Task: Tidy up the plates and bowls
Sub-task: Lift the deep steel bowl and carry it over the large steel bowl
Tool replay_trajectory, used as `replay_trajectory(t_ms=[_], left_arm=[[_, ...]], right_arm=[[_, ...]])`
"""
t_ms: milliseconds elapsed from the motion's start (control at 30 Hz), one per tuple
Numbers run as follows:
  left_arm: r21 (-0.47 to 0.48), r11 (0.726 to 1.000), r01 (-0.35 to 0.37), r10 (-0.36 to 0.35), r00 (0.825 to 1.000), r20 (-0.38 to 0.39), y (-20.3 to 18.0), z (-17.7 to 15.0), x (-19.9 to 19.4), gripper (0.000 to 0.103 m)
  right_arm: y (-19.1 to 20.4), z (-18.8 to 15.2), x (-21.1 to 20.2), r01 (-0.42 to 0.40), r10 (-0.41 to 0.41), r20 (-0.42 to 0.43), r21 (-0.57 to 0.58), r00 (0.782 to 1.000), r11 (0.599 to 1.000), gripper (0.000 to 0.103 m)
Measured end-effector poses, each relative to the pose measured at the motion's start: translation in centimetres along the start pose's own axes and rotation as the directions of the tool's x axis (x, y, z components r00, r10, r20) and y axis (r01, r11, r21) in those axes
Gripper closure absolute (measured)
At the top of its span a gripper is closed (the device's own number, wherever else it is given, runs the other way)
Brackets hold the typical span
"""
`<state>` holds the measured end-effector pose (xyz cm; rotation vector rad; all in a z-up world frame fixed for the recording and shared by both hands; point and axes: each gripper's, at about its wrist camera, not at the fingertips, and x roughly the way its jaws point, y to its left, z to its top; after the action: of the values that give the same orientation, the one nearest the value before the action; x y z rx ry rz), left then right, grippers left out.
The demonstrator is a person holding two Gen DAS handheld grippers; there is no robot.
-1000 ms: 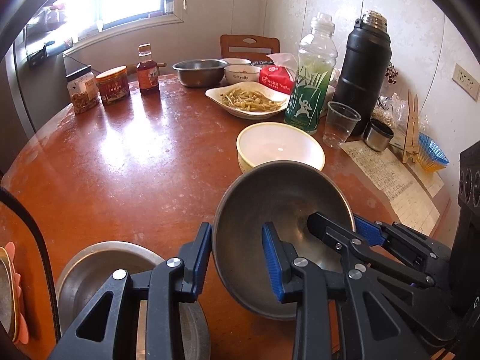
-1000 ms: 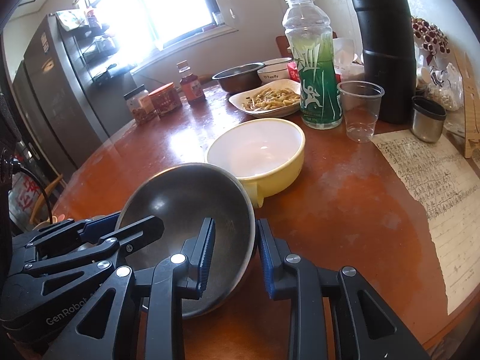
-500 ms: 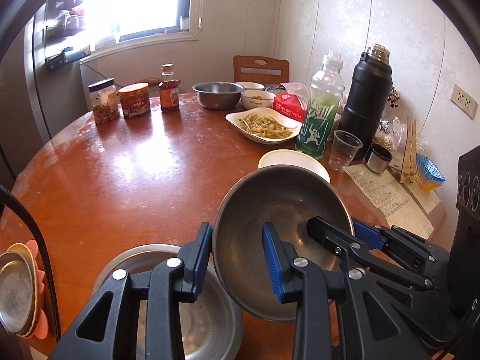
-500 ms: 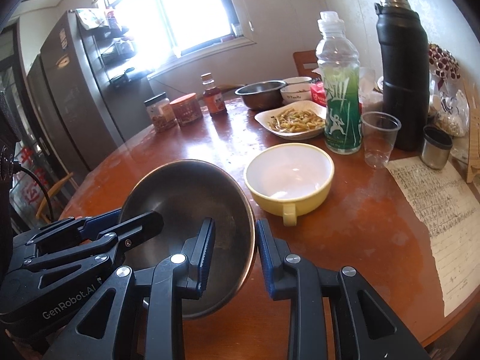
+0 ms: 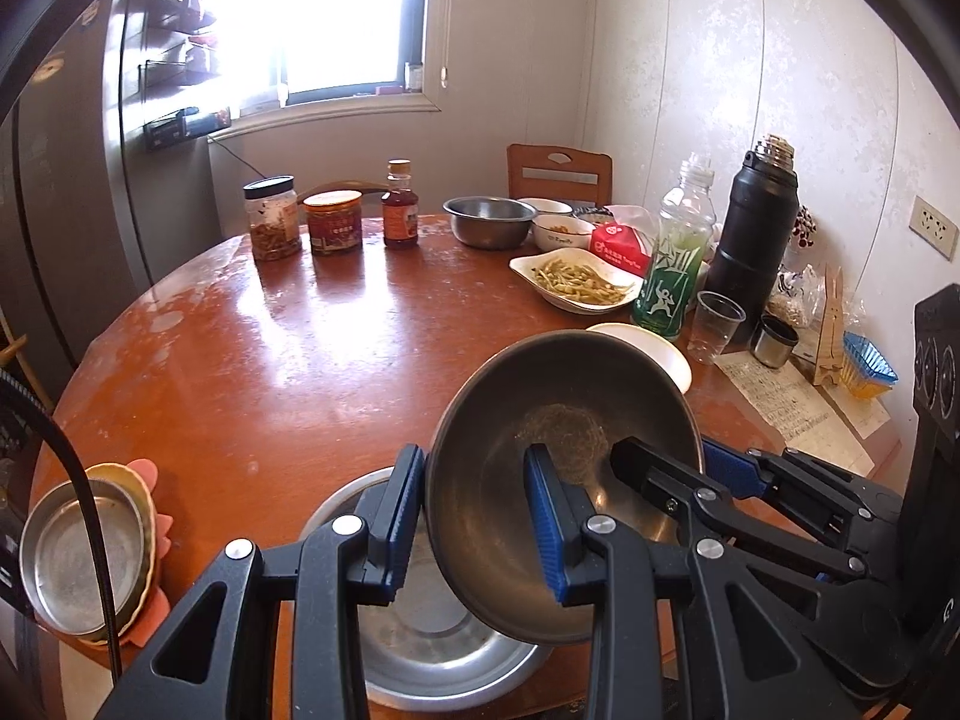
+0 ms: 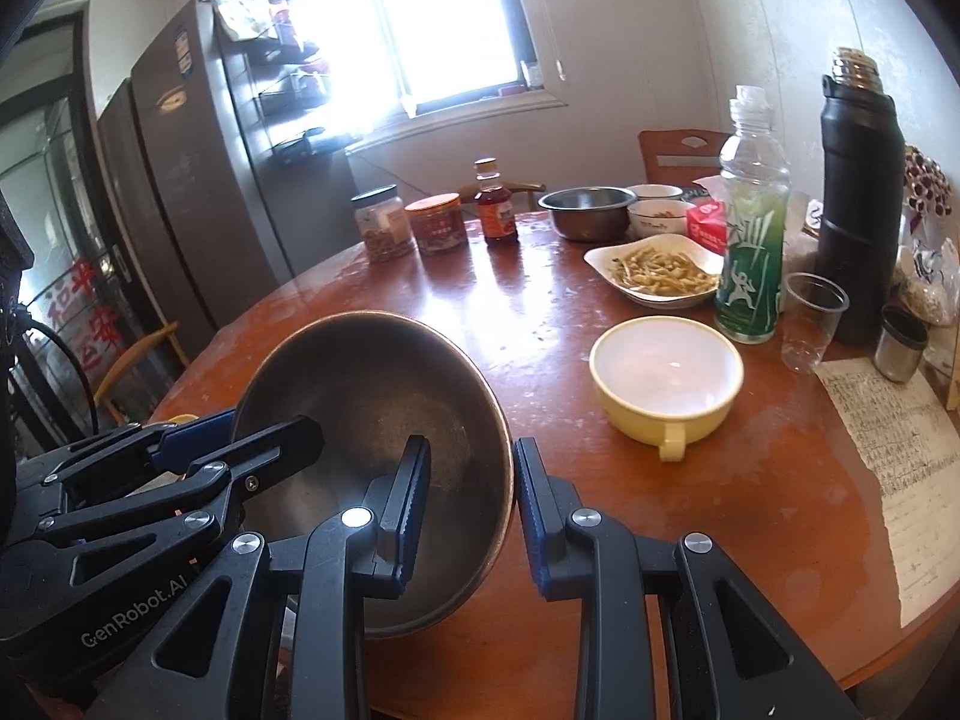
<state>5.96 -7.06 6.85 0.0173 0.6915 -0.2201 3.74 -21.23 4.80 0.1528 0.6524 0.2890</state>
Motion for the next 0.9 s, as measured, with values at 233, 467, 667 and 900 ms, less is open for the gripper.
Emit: replay_trajectory(t_ms=[233, 467, 667, 900], left_arm=[[-0.027, 1.000, -0.009, 0.010, 1.000, 0.006, 2.0, -0.9, -1.4, 0.068], [-0.036, 0.999, -0.026, 0.025, 0.999, -0.020, 3.4, -2.1, -1.4, 0.068], [-0.048, 0.998, -0.037, 0.035, 0.998, -0.050, 4.5, -3.2, -1.0, 0.068], [-0.050, 0.998, -0.041, 0.036, 0.995, -0.093, 5.0, -4.0, 0.3, 0.068]], right_arm=[[2.2, -0.4, 0.0, -0.014, 0.014, -0.012, -0.039, 1.000, 0.999, 0.073], [3.7, -1.0, 0.4, -0.027, 0.026, -0.030, -0.066, 0.999, 0.997, 0.073], [4.7, -1.6, 1.0, -0.033, 0.029, -0.048, -0.090, 0.998, 0.995, 0.073], [5.0, -2.4, 1.9, -0.028, 0.020, -0.074, -0.102, 0.997, 0.994, 0.073]])
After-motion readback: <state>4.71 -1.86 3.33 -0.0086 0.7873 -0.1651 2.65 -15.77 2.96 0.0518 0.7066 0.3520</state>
